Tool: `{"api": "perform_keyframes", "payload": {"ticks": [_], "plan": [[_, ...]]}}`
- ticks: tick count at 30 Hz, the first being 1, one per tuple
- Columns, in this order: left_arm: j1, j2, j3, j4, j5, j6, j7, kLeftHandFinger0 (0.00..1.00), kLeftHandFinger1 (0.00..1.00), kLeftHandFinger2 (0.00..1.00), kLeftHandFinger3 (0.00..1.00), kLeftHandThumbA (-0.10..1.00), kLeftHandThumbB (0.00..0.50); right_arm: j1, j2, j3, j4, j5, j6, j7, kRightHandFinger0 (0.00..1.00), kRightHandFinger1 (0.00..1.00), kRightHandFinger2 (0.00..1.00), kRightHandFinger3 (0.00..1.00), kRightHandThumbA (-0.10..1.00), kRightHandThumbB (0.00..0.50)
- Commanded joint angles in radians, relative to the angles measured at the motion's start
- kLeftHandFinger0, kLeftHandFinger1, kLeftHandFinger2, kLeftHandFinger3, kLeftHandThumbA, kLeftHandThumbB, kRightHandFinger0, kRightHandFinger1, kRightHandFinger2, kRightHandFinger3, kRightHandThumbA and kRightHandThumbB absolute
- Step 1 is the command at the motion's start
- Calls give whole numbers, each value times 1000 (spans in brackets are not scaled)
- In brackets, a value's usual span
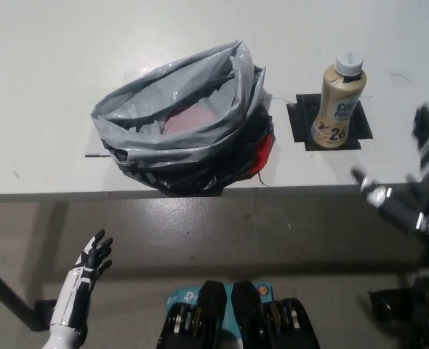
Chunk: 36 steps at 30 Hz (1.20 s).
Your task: Use the right hand to pick up a bottle of protein shake and place it into a plastic bag on the left side
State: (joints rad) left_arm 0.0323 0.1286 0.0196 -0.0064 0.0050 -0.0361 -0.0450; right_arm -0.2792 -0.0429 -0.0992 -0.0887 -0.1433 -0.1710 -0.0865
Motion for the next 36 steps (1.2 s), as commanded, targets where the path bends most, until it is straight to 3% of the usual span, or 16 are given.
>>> {"api": "perform_keyframes", "payload": {"ticks": [1,5,8,9,10,11,12,15,17,27,30,34,35,36], "plan": [[4,6,4,-41,10,-31,2,1000,1000,1000,1000,1000,126,-134,-14,-27,98,-7,71,-44,1000,1000,1000,1000,914,351],[7,0,7,-40,-20,-33,-11,1000,1000,1000,1000,1000,107,-224,-22,-34,223,16,108,-36,1000,1000,1000,1000,944,395],[4,0,4,-40,-21,-38,-13,1000,1000,1000,1000,1000,96,-300,-36,-37,347,24,100,-38,1000,1000,1000,1000,938,399],[4,0,3,-40,-21,-39,-14,1000,1000,1000,1000,1000,88,-314,-40,-36,370,20,106,-39,1000,1000,1000,1000,961,426],[4,0,1,-40,-22,-44,-17,1000,1000,1000,1000,1000,112,-344,-47,-35,421,16,112,-41,1000,1000,1000,1000,951,391],[4,2,-1,-39,-24,-49,-21,1000,1000,1000,1000,1000,124,-365,-53,-35,460,14,110,-44,1000,1000,1000,1000,962,431],[3,3,-4,-36,-24,-56,-24,1000,1000,1000,1000,1000,132,-389,-60,-35,508,13,104,-48,1000,1000,1000,1000,973,439],[0,6,-2,-35,-21,-56,-22,1000,1000,1000,1000,1000,144,-421,-68,-32,573,10,99,-52,1000,1000,1000,1000,985,448],[-2,5,0,-34,-32,-58,-27,1000,1000,1000,1000,1000,126,-454,-73,-33,647,14,86,-61,1000,1000,1000,1000,960,448],[-8,11,2,-40,-22,-45,-31,1000,1000,1000,1000,1000,182,-561,-93,-34,852,30,72,-83,1000,1000,1000,1000,964,486],[-8,10,3,-42,-26,-46,-32,1000,1000,1000,1000,1000,170,-602,-95,-45,928,60,60,-68,1000,1000,1000,1000,959,498],[-7,8,0,-40,-23,-49,-31,1000,1000,1000,1000,1000,172,-681,-81,-154,1087,212,34,-20,1000,1000,1000,1000,811,499],[-5,9,-1,-45,-15,-45,-28,1000,1000,1000,1000,1000,167,-699,-78,-182,1122,237,30,-20,1000,875,899,954,666,485],[-4,10,-2,-47,-12,-43,-28,1000,1000,1000,1000,1000,165,-710,-76,-204,1147,252,9,-28,785,530,537,511,610,497]]}}
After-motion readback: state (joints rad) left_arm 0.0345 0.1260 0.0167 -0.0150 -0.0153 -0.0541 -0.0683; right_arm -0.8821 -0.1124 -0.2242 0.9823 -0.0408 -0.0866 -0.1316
